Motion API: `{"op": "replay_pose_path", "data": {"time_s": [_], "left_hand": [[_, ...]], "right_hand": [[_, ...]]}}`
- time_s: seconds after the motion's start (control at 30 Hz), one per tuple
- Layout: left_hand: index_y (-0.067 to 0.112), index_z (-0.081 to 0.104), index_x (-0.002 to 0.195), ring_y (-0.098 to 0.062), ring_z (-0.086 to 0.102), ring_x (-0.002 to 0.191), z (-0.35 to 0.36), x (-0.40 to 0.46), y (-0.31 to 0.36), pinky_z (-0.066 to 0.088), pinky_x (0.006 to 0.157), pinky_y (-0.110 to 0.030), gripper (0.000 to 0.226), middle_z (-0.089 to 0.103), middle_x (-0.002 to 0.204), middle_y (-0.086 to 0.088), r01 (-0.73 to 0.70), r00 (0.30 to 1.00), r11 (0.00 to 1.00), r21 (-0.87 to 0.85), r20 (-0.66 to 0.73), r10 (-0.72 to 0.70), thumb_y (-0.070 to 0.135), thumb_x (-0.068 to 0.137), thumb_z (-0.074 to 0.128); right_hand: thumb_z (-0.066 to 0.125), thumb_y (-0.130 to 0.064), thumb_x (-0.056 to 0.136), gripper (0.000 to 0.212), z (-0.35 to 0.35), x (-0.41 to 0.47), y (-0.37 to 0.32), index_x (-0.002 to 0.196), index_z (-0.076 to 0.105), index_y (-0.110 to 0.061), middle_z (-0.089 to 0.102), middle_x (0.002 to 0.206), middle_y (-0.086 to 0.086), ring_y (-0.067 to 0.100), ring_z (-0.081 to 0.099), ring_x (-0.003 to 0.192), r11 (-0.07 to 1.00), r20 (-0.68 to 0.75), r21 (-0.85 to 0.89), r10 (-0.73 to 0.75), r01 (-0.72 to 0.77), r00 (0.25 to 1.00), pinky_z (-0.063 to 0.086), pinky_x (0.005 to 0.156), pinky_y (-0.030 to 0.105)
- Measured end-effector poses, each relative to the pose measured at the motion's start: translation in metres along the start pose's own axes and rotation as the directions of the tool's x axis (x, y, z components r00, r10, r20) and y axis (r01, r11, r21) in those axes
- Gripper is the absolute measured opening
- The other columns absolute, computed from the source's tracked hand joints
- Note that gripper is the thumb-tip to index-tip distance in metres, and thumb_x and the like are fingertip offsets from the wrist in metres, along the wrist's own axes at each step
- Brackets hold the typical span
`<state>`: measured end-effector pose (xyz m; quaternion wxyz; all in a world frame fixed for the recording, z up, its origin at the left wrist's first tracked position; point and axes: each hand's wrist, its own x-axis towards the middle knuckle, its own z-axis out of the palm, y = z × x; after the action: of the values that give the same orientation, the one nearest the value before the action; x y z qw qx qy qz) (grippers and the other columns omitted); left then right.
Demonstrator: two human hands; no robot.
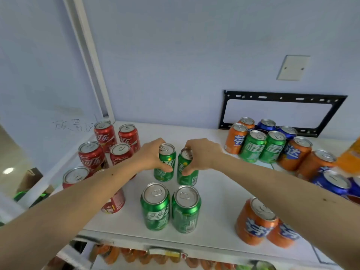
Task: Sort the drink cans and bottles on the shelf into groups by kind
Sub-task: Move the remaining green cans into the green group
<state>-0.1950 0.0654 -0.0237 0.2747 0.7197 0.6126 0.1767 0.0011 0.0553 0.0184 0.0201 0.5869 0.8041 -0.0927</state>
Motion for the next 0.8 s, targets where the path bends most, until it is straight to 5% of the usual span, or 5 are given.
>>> {"op": "replay_pose_path", "data": {"time_s": [0.27, 0.43, 0.6, 0.8], "left_hand": [[0.024, 0.051, 0.113, -0.015, 0.061, 0.099, -0.005, -0.009, -0.006, 0.052, 0.087, -0.037, 0.071, 0.063, 0.107, 0.007, -0.011, 0.998, 0.999, 0.03, 0.063, 0.009, 0.036, 0.056, 0.091], [0.021, 0.058, 0.125, -0.013, 0.057, 0.113, -0.026, -0.007, 0.005, 0.046, 0.094, -0.03, 0.064, 0.06, 0.121, 0.007, 0.02, 0.997, 0.989, -0.148, 0.074, -0.009, 0.042, 0.069, 0.083], [0.02, 0.058, 0.128, -0.011, 0.058, 0.114, -0.04, 0.007, 0.041, 0.045, 0.094, -0.03, 0.063, 0.061, 0.126, 0.007, -0.024, 1.0, 0.975, -0.221, -0.007, 0.023, 0.043, 0.074, 0.079], [0.021, 0.054, 0.13, -0.011, 0.053, 0.12, -0.01, 0.043, 0.123, 0.044, 0.102, -0.03, 0.066, 0.056, 0.131, 0.007, -0.189, 0.976, 0.972, -0.136, 0.081, 0.201, 0.041, 0.073, 0.081]], "right_hand": [[0.08, -0.06, 0.061, 0.075, 0.017, -0.014, -0.017, 0.121, 0.051, -0.025, 0.06, 0.112, -0.002, 0.023, 0.057, 0.105, 1.0, -0.039, -0.007, 0.008, -0.008, 0.999, 0.042, 0.073, 0.034], [0.081, -0.055, 0.066, 0.084, 0.004, -0.021, -0.001, 0.135, 0.045, -0.023, 0.056, 0.127, 0.001, 0.024, 0.052, 0.118, 0.993, 0.028, 0.121, -0.002, -0.001, 1.0, 0.047, 0.092, 0.042], [0.083, -0.043, 0.07, 0.077, -0.027, -0.04, 0.056, 0.135, 0.047, -0.021, 0.058, 0.126, -0.001, 0.018, 0.057, 0.11, 0.977, 0.007, 0.21, 0.043, -0.044, 0.999, 0.048, 0.091, 0.034], [0.082, -0.039, 0.068, 0.06, -0.052, -0.045, 0.157, 0.118, 0.056, -0.019, 0.062, 0.112, -0.001, 0.021, 0.058, 0.099, 0.977, -0.096, 0.084, 0.201, -0.194, 0.975, 0.047, 0.082, 0.032]]}}
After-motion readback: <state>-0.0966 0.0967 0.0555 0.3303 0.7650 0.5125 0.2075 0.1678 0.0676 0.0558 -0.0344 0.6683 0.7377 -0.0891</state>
